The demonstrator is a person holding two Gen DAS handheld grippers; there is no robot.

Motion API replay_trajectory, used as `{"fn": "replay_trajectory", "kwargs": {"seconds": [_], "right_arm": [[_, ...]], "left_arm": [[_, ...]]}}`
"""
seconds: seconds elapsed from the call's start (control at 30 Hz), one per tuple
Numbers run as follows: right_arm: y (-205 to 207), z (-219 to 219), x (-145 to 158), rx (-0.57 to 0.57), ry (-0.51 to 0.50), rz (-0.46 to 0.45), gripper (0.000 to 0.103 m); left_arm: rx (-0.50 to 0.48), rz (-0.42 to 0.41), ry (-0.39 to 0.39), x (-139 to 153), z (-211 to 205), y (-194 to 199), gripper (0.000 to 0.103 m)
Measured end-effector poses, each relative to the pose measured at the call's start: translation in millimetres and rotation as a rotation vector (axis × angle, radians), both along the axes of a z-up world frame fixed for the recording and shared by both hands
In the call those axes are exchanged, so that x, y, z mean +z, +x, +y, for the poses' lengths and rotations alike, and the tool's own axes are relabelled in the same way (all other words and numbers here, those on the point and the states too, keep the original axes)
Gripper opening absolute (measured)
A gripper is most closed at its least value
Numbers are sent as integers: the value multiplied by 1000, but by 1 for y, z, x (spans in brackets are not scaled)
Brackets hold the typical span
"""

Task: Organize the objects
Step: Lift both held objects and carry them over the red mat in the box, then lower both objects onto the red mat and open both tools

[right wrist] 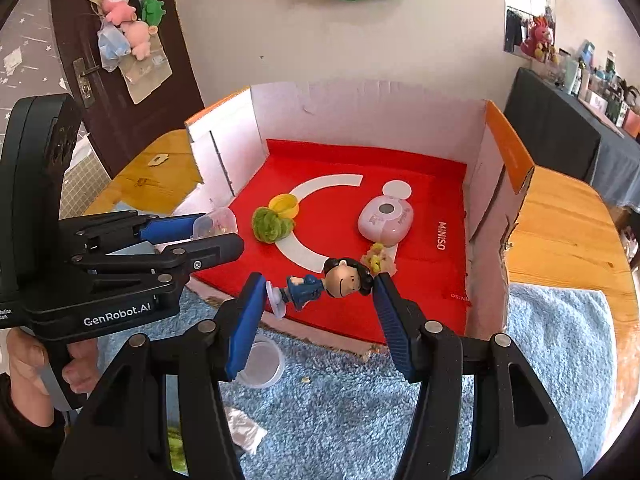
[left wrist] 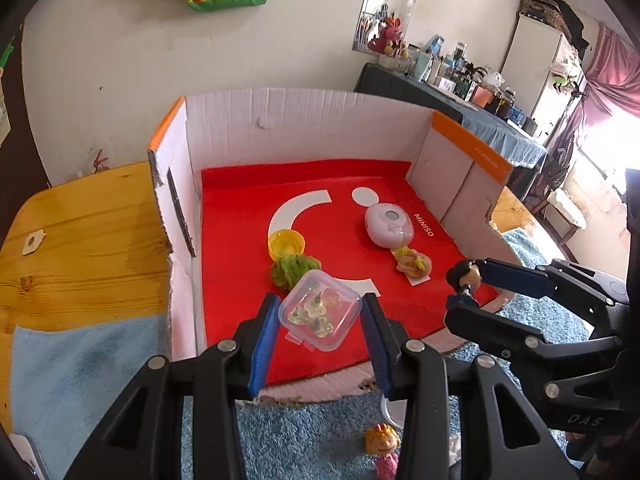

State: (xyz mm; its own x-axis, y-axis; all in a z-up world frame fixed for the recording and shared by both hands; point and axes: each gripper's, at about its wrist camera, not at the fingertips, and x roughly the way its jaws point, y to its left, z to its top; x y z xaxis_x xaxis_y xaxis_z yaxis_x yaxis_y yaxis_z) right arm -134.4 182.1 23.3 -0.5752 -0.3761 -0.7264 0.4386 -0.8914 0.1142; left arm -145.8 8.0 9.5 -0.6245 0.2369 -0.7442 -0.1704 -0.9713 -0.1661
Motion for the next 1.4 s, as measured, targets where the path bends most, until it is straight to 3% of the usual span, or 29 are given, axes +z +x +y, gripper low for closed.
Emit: {"fn": "replay_trajectory", "kwargs": {"seconds": [0.57,1.4], "right_arm": [[-27,-1,-27,-13,42,-108,54],[-52,-1,-42,-51,65,-95,54]], "left_arm": [[-25,-99,-29,-27,5,-23,43],[-4,-108,-19,-35,2,-48,43]]}}
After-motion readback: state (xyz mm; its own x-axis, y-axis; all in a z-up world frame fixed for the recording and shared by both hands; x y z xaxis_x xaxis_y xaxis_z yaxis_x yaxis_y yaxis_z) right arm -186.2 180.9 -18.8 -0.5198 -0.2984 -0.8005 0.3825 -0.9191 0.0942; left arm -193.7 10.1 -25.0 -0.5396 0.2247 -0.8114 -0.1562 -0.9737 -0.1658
